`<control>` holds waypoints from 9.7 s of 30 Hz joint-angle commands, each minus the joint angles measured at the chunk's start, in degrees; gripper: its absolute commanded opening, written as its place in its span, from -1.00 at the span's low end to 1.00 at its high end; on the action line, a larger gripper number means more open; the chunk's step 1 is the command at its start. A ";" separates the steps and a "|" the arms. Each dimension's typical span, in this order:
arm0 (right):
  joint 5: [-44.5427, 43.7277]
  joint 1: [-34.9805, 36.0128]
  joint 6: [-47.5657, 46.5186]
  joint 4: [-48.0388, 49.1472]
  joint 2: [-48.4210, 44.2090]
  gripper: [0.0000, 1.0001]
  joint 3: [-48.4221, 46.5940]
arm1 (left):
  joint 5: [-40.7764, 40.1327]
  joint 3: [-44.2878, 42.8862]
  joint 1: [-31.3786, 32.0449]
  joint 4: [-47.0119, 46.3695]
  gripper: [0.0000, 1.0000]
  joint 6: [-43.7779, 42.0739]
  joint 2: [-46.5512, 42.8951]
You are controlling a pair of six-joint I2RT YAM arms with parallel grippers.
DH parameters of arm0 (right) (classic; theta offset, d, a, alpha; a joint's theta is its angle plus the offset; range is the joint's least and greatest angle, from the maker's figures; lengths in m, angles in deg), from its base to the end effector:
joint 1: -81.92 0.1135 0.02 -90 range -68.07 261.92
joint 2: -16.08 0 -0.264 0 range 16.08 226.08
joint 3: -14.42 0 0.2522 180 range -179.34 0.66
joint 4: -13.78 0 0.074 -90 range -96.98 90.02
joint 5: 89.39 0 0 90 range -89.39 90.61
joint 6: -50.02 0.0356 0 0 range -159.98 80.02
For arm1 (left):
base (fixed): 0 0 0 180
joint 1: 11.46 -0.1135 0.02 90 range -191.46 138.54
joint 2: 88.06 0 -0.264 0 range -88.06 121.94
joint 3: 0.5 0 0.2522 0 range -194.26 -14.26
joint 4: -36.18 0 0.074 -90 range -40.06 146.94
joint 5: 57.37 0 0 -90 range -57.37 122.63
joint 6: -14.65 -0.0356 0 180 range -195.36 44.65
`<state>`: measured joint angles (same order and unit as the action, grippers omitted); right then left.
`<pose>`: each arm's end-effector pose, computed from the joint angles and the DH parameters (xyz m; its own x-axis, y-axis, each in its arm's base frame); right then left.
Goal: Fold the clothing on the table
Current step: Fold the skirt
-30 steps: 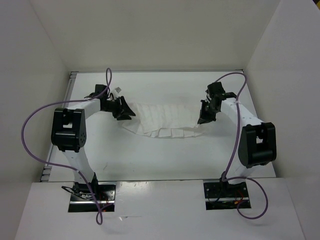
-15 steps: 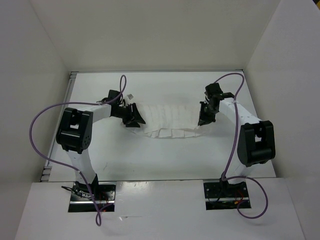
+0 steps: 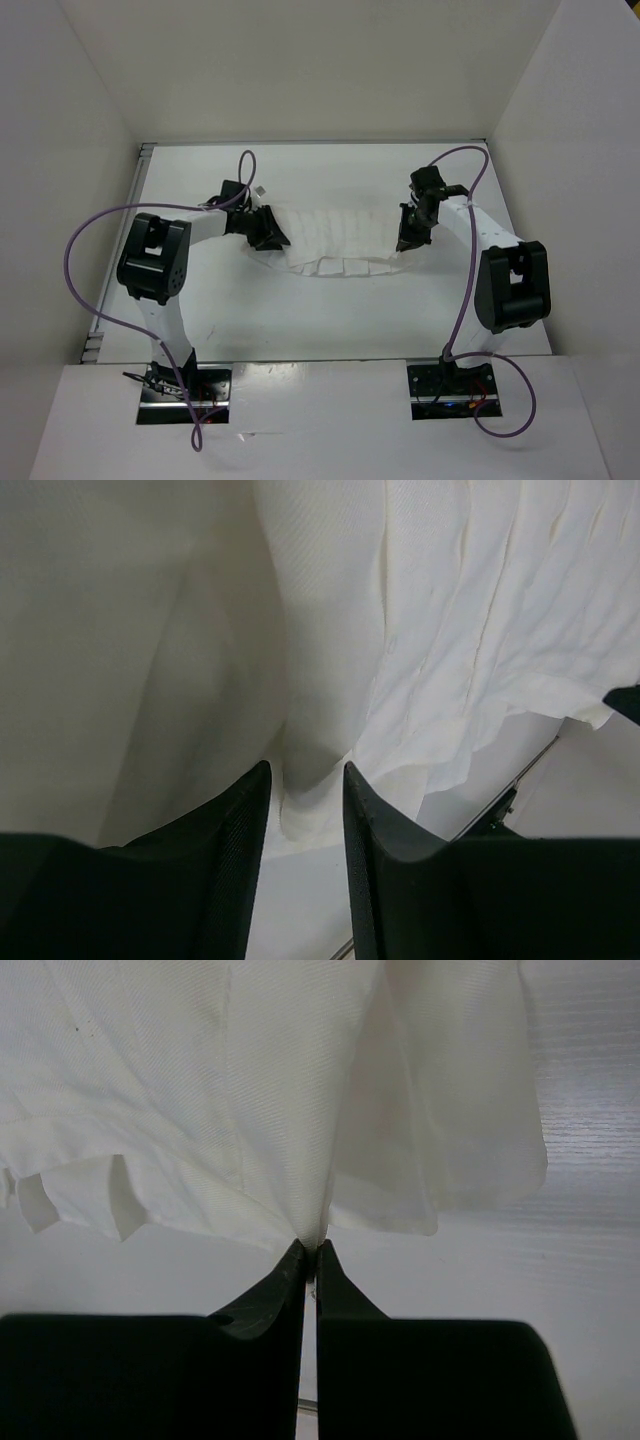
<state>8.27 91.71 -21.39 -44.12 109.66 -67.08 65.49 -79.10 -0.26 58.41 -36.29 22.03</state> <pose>0.3150 0.0592 0.2215 -0.9456 0.1574 -0.2846 0.0928 0.9693 0.2278 0.3761 -0.0942 0.1459 -0.9153 -0.3584 -0.1839 -0.1271 0.6901 -0.7125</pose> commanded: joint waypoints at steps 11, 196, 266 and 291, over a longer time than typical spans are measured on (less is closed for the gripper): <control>-1.24 0.59 0.31 -1.04 -1.47 -0.91 0.60 | 2.03 -1.25 2.60 -2.16 -1.00 2.42 -1.35; 28.81 10.96 6.11 12.85 16.46 -1.00 -31.56 | -5.52 -42.84 1.99 25.28 -0.13 -12.78 12.80; 25.03 23.71 15.86 17.24 27.27 -0.24 -33.16 | -15.20 -15.93 3.39 23.16 -0.41 -14.72 2.51; 19.13 10.53 12.00 16.01 11.36 -0.92 -24.73 | 13.63 -18.23 -0.04 14.91 -0.40 -13.94 -0.59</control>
<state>25.26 104.25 -7.84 -28.82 123.57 -93.90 71.83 -100.01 0.63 76.75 -51.85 18.13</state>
